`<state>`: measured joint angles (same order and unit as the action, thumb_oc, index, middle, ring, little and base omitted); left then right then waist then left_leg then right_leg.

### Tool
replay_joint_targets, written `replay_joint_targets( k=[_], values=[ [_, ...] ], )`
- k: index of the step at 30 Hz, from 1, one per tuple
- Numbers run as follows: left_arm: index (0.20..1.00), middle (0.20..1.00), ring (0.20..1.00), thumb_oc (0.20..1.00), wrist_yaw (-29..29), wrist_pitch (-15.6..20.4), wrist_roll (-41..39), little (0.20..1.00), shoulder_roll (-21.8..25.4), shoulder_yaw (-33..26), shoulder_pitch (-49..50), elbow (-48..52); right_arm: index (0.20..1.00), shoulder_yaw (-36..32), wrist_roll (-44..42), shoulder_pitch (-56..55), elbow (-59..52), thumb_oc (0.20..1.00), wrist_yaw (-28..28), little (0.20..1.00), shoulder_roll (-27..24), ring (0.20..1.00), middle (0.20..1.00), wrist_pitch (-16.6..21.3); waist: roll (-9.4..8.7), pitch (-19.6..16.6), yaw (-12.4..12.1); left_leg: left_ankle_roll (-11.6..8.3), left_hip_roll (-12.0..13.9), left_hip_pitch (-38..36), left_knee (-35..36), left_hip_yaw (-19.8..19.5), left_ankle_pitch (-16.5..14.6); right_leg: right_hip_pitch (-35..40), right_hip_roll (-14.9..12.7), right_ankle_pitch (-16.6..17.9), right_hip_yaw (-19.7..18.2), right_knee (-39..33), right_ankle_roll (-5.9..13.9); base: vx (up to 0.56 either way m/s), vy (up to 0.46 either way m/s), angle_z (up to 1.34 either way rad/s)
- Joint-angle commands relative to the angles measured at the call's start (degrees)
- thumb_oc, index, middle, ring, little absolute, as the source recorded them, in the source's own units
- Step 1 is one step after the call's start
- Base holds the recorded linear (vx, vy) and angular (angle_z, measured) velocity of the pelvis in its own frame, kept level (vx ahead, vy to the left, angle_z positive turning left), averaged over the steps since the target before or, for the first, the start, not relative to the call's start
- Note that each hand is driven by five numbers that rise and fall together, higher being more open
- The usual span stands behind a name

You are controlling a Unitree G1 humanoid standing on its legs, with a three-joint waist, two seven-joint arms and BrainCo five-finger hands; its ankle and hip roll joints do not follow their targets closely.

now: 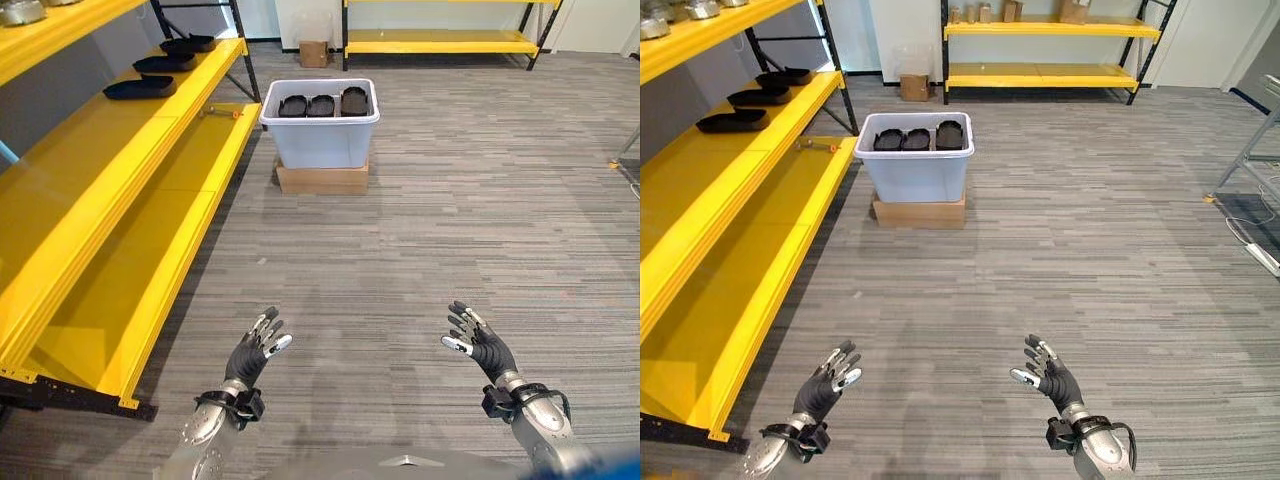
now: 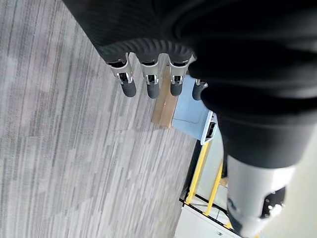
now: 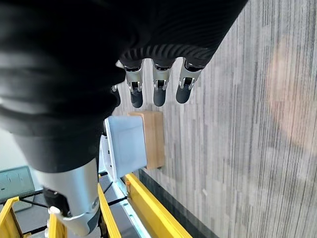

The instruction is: Move parts from the plastic box to the shelf.

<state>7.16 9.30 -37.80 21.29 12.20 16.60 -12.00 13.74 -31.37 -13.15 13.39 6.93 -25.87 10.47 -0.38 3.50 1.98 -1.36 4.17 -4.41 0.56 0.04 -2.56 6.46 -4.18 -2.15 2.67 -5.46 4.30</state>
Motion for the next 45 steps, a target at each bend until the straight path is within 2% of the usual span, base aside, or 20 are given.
replay_joint_targets(
  k=[1,3,4,6,9,11,15,18,20,21,22,23,24,27,28,29,31,35,39,45],
  values=[
    [1.0,1.0,1.0,1.0,1.12,2.73,-2.59,1.0,0.86,-0.98,-1.86,3.12,1.0,-1.74,-1.11,1.14,-0.85,1.0,0.4,1.0,-2.41,1.0,1.0,3.43,-1.44,-0.5,-1.93,-2.97,4.45,6.52,-13.26,-3.66,4.13,-3.94,0.88,0.06,-1.65,8.98,-1.44,-0.01,-0.192,0.02],
    [1.0,1.0,1.0,1.0,1.06,2.7,-2.6,1.0,0.92,-0.8,-2.1,3.16,1.0,-1.87,-1.07,1.14,-0.85,1.0,0.28,1.0,-2.43,1.0,1.0,3.52,-1.79,0.5,-2.19,-2.86,4.15,8.94,-17.65,-5.1,5.83,-3.69,1.23,0.08,-1.52,9.14,-2.05,-0.03,-0.14,0.02],
    [1.0,1.0,1.0,1.0,1.2,2.45,-2.37,1.0,1.15,-0.56,-2.24,3.64,1.0,-2.4,1.02,1.17,-1.48,1.0,-0.48,1.0,-3.16,1.0,1.0,3.77,-2.9,2.72,-3.33,-2.02,2.83,13.55,-24.69,-9.16,10.77,-3.2,1.7,-0.04,-1.51,9.5,-3.03,-0.07,-0.136,-0.06],
    [1.0,1.0,1.0,1.0,0.96,2.61,-1.89,1.0,1.56,-0.08,-3.44,3.83,1.0,-2.87,2.49,2.43,-1.46,1.0,-1.7,1.0,-3.78,1.0,1.0,4.42,-3.99,4.19,-3.44,-1.23,0.33,20.24,-29.72,-10.86,11.03,-3.84,1.15,0.09,-0.97,9.62,-3.23,-0.02,-0.101,-0.01],
    [1.0,1.0,1.0,1.0,0.64,2.77,-2.54,1.0,1.05,-0.23,-3.73,3.21,1.0,-2.94,1.79,3.13,-0.64,1.0,-2.11,1.0,-3.44,1.0,1.0,4.36,-3.36,3.53,-3.8,-1.06,-0.63,21.25,-17.42,-6.28,7.31,-3.72,2.14,-0.56,-0.7,8.29,-2.64,0.14,0.023,0.14],
    [1.0,1.0,1.0,1.0,-0.73,4.31,-1.67,1.0,0.86,1.16,-5.9,2.11,1.0,-1.69,2.23,5.42,1.67,1.0,-4.2,1.0,-3.89,1.0,1.0,5.73,-2.46,4.13,-5.98,-2.32,-0.08,25.8,2.29,-5.7,15.65,-2.2,3.69,-1.81,-1.48,5.94,-1.95,0.31,0.132,0.22],
    [1.0,1.0,1.0,1.0,-1.61,4.9,-2.03,1.0,0.8,0.77,-6.91,2.57,1.0,-0.74,2.04,7.31,2.35,1.0,-4.54,1.0,-1.41,1.0,1.0,5.42,-2.06,2.18,-6.84,-1.64,-0.2,25.4,-0.35,-7.06,15.82,1.0,2.95,-6.03,-2.99,6.48,-1.07,0.34,0.184,-0.32],
    [1.0,1.0,1.0,1.0,-2.89,5.27,-2.42,1.0,1.05,0.36,-8.03,1.92,1.0,-0.08,1.26,8.69,3.33,1.0,-4.61,1.0,0.68,1.0,1.0,4.91,-3.69,1.09,-7.9,0.18,-2.64,26.41,-5.27,-5.77,12.47,3.13,-1.34,-6.28,-2.99,8.45,0.95,0.38,0.234,-0.29],
    [1.0,1.0,1.0,1.0,-3.91,5.25,-2.06,1.0,1.32,0.14,-8.63,1.73,1.0,1.63,1.22,10.33,4.35,1.0,-4.66,1.0,1.93,1.0,1.0,4.71,-4.62,0.05,-8.44,1.48,-4.25,25.78,-6.23,-4.85,10.66,2.04,-3.67,-2.51,-3.31,12.64,2.54,0.31,0.232,-0.28],
    [1.0,1.0,1.0,1.0,-4.72,5.51,-2.24,1.0,1.66,-0.39,-8.99,1.52,1.0,2.54,0.94,11.21,3.81,1.0,-4.54,1.0,3.03,1.0,1.0,4.43,-4.92,-0.16,-8.48,3.12,-5.57,23.59,-6.05,-3.74,8.68,-1.45,-4.56,4.63,-4.67,20.39,3.7,0.18,0.157,-0.27],
    [1.0,1.0,1.0,1.0,-4.72,5.51,-2.24,1.0,1.66,-0.38,-8.99,1.52,1.0,2.54,0.94,11.21,3.81,1.0,-4.54,1.0,3.03,1.0,1.0,4.43,-4.91,-0.18,-8.5,3.11,-5.55,23.62,-6.04,-3.73,8.69,-1.48,-4.55,4.64,-4.69,20.39,3.7,0.36,0.362,-0.19],
    [1.0,1.0,1.0,1.0,-5.64,5.68,-1.26,1.0,2.7,-1.15,-9.23,2.44,1.0,3.52,1.19,11.73,2.95,1.0,-4.41,1.0,3.58,1.0,1.0,4.14,-3.38,0.56,-7.75,4.94,-6.41,19.79,-4.76,-4.01,7.29,-6.83,-4.56,11.98,-5.12,32.75,4.04,0.24,0.294,-0.08],
    [1.0,1.0,1.0,1.0,-5.82,5.7,-0.96,1.0,2.8,-1.14,-9.41,2.43,1.0,3.95,1.41,11.89,3.24,1.0,-4.32,1.0,3.84,1.0,1.0,4.08,-2.35,1.18,-7.04,5.49,-6.51,17.59,-4.01,-4.02,6.79,-8.89,-4.18,13.11,-4.59,35.72,3.85,0.36,0.375,-0.03],
    [1.0,1.0,1.0,1.0,-6.35,5.64,0.6,1.0,2.18,-0.57,-11.25,1.04,1.0,5.15,1.59,12.63,3.41,1.0,-4.01,1.0,4.9,1.0,1.0,3.45,0.15,3.81,-4.28,6.63,-7.0,11.36,-2.52,-5.62,4.63,-17.0,1.15,7.08,-4.44,41.33,2.22,0.3,0.176,-0.04],
    [1.0,1.0,1.0,1.0,-6.35,5.65,0.61,1.0,2.16,-0.58,-11.27,1.03,1.0,5.15,1.58,12.65,3.41,1.0,-4.01,1.0,4.87,1.0,1.0,3.45,0.25,3.73,-4.31,6.6,-6.89,11.47,-2.5,-5.62,4.69,-17.09,1.25,7.22,-4.42,41.23,2.19,0.46,0.102,0.06],
    [1.0,1.0,1.0,1.0,-6.49,6.02,0.81,1.0,1.7,-0.9,-12.24,0.84,1.0,5.32,1.36,13.5,3.16,1.0,-4.01,1.0,4.6,1.0,1.0,3.42,0.56,4.16,-3.38,6.13,-7.42,7.45,-1.39,-4.92,2.48,-19.73,-0.48,2.8,1.05,29.84,0.95,0.35,0.049,0.31],
    [1.0,1.0,1.0,1.0,-6.49,6.03,0.81,1.0,1.68,-0.91,-12.25,0.82,1.0,5.34,1.36,13.52,3.2,1.0,-4.0,1.0,4.59,1.0,1.0,3.44,0.66,4.54,-3.17,6.1,-7.34,6.91,-1.33,-5.14,2.3,-19.04,-0.44,2.64,1.31,29.63,0.91,0.31,0.003,0.28],
    [1.0,1.0,1.0,1.0,-6.39,6.3,0.88,1.0,0.25,-1.13,-13.16,0.38,1.0,4.87,2.11,14.35,2.89,1.0,-4.61,1.0,4.41,1.0,1.0,3.14,-0.07,4.87,-0.41,4.49,-7.86,-1.02,0.17,-7.64,-2.59,-22.76,-2.25,10.73,-0.63,7.02,3.55,0.46,-0.103,0.15],
    [1.0,1.0,1.0,1.0,-7.1,6.21,1.43,1.0,-1.17,-0.47,-13.95,-0.79,1.0,4.11,2.95,15.15,2.85,1.0,-5.32,1.0,4.41,1.0,1.0,2.78,-1.27,3.37,0.49,3.3,-6.28,-6.39,1.28,-8.79,-6.02,-22.13,-2.3,15.05,-0.18,3.91,3.96,0.43,-0.15,0.23],
    [1.0,1.0,1.0,1.0,-7.32,5.87,0.0,1.0,-2.49,1.73,-14.94,-1.18,1.0,3.2,2.56,14.83,2.35,1.0,-5.5,1.0,2.52,1.0,1.0,3.01,0.19,0.99,2.07,-0.45,-0.24,-6.62,-5.18,-10.21,-2.76,-20.97,1.53,10.47,3.25,9.29,0.97,0.32,-0.196,0.32]
  ],
)
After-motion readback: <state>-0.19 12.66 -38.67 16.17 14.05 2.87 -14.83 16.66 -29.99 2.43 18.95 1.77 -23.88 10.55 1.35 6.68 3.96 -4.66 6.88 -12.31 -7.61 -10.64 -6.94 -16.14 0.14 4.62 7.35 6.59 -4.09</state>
